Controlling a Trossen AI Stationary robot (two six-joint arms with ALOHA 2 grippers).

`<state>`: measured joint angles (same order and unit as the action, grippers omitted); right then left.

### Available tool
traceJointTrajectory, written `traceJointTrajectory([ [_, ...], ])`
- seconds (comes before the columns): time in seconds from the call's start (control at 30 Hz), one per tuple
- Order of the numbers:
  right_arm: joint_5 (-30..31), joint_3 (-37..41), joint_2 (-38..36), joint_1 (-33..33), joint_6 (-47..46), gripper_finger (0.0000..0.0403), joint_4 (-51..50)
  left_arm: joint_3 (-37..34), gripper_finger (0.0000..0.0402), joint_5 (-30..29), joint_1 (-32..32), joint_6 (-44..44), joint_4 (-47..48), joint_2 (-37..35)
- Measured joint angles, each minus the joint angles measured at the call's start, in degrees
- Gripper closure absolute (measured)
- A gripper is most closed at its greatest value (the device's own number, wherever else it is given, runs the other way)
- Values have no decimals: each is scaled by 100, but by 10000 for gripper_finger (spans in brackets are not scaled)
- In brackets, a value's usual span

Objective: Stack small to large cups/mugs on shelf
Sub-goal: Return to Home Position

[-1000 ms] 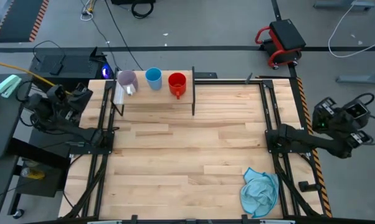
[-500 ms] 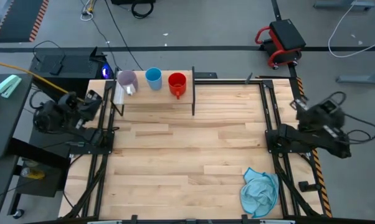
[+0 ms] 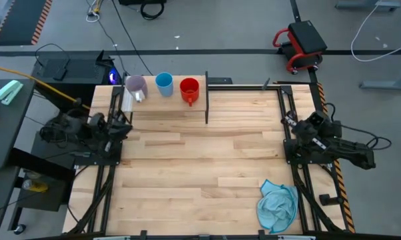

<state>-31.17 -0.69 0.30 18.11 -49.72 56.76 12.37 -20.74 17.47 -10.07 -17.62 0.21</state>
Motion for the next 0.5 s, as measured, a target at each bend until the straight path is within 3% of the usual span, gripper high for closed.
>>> traceJointTrajectory([
  [0.13,-89,17,0,0,303,393,-527,-402,366,50,0,-143,1,0],
  [0.5,-169,22,2,0,1714,393,-3372,-1186,378,45,0,-81,306,13],
])
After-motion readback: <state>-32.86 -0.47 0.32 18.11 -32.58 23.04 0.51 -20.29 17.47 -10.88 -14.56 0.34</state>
